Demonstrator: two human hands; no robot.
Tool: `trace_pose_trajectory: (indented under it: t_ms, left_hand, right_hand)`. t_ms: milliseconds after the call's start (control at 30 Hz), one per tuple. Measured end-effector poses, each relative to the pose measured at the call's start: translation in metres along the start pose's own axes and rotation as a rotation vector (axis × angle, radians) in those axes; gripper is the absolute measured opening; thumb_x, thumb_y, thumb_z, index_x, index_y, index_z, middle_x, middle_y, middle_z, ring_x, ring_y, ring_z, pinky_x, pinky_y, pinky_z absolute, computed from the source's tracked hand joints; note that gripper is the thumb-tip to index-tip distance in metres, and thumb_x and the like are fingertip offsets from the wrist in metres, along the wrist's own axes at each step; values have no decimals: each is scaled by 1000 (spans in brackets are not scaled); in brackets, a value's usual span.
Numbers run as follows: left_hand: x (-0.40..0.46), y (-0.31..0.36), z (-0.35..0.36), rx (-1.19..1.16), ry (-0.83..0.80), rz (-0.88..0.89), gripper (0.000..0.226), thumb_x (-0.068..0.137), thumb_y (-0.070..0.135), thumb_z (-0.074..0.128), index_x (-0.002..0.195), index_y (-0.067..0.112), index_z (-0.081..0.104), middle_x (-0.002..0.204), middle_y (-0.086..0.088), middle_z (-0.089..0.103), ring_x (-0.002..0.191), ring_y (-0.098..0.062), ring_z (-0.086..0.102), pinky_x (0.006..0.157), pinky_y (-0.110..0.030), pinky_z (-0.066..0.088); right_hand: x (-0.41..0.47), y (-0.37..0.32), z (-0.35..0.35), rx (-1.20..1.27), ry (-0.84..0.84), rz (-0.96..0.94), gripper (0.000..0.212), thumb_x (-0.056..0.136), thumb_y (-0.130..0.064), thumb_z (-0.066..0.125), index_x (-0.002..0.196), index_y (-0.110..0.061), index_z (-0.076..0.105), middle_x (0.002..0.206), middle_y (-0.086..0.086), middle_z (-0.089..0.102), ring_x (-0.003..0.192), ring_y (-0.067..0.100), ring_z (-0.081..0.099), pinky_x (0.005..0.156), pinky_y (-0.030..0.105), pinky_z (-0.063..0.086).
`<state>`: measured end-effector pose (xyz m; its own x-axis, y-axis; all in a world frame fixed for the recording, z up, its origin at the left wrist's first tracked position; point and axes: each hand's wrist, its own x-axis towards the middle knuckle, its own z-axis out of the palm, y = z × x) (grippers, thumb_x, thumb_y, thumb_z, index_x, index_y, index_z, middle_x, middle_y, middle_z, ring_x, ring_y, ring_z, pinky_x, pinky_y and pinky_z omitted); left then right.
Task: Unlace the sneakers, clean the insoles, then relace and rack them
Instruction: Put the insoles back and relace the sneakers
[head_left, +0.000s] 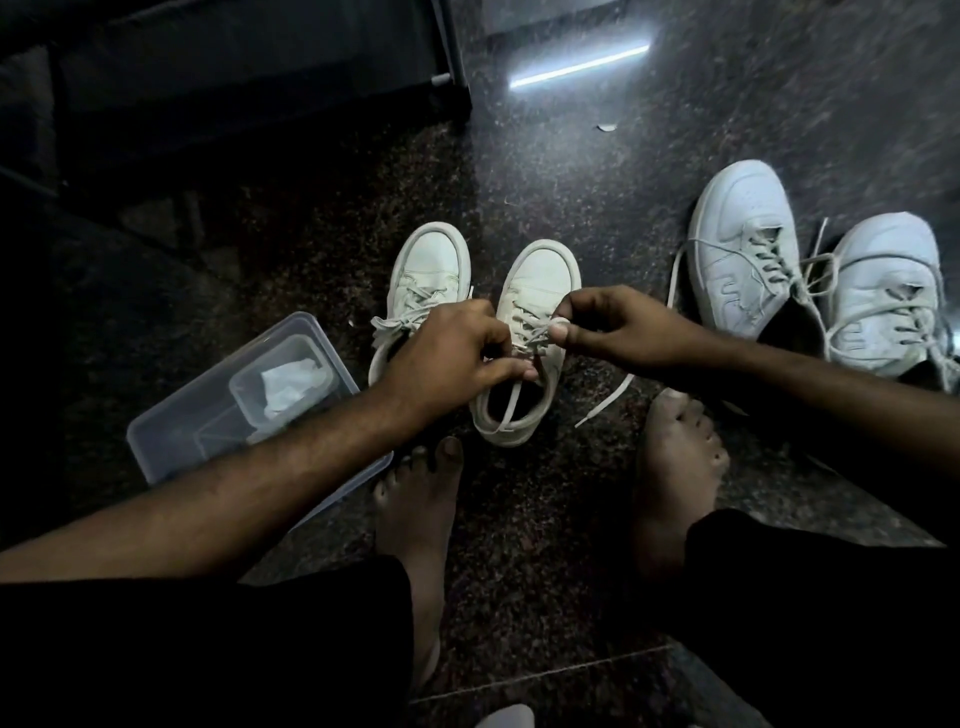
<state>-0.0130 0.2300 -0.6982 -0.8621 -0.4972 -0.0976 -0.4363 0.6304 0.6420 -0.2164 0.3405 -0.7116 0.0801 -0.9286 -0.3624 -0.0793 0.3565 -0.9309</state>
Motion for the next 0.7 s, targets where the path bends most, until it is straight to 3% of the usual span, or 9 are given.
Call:
trace_pose_trajectory:
  t_ms: [100, 233, 300, 367, 467, 567, 700]
  left_hand:
    - [-3, 4, 3, 49, 13, -35, 33, 74, 46, 85, 71, 17, 70, 75, 3, 55, 69, -11, 52, 61, -26, 36]
    - [-8, 12, 5, 69, 27, -39, 31, 74, 35, 86, 74, 12, 66, 83, 1, 51, 75, -15, 51, 66, -33, 42]
    - [-11, 15, 6, 72, 29, -53, 32, 75, 36, 86, 77, 11, 65, 87, -1, 51, 77, -17, 53, 66, -37, 46]
    - [-13, 19, 6, 129, 33, -56, 38, 76, 42, 84, 80, 10, 64, 93, -2, 51, 79, -18, 54, 64, -37, 47]
    - [-13, 23, 6, 289, 10, -52, 49, 78, 54, 78, 89, 10, 61, 106, -4, 48, 90, -19, 54, 64, -36, 46]
    - [-11, 26, 8, 417, -27, -59, 49, 86, 56, 68, 99, 9, 62, 115, -5, 45, 100, -23, 55, 65, -37, 43]
    - [-10, 29, 9, 449, -49, -27, 40, 95, 47, 59, 102, 7, 61, 116, -7, 46, 102, -24, 56, 62, -36, 39]
  right_hand:
    - [0, 0, 3, 48, -16, 0, 25, 88, -30, 65, 86, -5, 61, 79, 1, 60, 77, 9, 51, 71, 25, 42]
    - [4, 7, 1, 6, 25, 40, 37, 74, -47, 81, 77, -19, 57, 75, 9, 57, 72, 18, 46, 68, 40, 39]
    - [6, 12, -2, -96, 35, 62, 50, 68, -58, 84, 76, -18, 54, 75, 18, 59, 71, 18, 48, 64, 49, 44]
    - [7, 16, -3, -178, 41, 54, 47, 72, -53, 83, 78, -15, 55, 79, 21, 63, 71, 17, 50, 67, 56, 48]
    - [7, 15, -3, -287, 81, 27, 23, 80, -29, 80, 84, -19, 60, 72, -3, 63, 67, 8, 51, 67, 43, 49]
    - [6, 11, -2, -375, 85, 23, 16, 81, -35, 78, 87, -30, 64, 76, -8, 68, 69, 3, 56, 72, 38, 53]
    - [5, 3, -1, -374, 108, 13, 15, 84, -32, 78, 82, -22, 66, 72, -11, 68, 65, -4, 55, 66, 23, 47]
